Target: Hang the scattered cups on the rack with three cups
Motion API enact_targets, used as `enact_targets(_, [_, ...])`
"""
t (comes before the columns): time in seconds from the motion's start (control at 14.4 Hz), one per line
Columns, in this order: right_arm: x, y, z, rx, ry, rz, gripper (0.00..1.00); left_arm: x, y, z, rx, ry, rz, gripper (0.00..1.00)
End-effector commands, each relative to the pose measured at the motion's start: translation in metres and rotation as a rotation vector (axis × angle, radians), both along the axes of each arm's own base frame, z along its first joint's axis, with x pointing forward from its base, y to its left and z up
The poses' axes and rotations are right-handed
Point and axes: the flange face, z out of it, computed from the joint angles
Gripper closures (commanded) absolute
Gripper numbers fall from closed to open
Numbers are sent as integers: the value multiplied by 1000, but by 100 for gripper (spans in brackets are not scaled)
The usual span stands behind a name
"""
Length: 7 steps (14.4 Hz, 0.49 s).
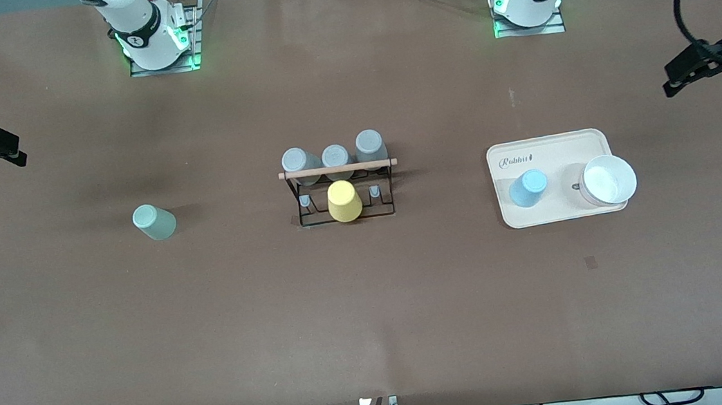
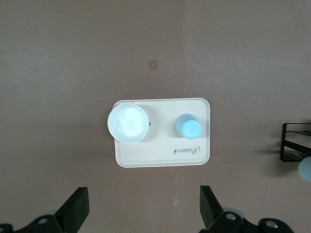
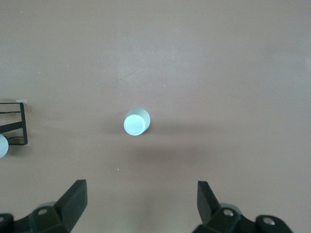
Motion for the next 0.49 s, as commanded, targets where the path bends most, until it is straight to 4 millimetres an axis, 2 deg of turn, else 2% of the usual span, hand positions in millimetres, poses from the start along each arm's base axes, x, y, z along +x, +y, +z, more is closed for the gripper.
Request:
enact_targets(0.0, [-6, 1, -3, -6, 3, 3, 0, 12, -11, -26, -75, 59, 8, 0])
enact_targets(0.07, [-6, 0, -2, -6, 0, 1, 0, 15, -26, -40, -80, 75, -15, 0])
enact_targets(0.35, [-4, -1, -5, -6, 3, 0, 0, 25, -40, -105, -74, 107, 42, 0])
enact_targets(0.42, [-4, -1, -5, -6, 3, 0, 0, 23, -45, -128, -72, 113, 53, 0])
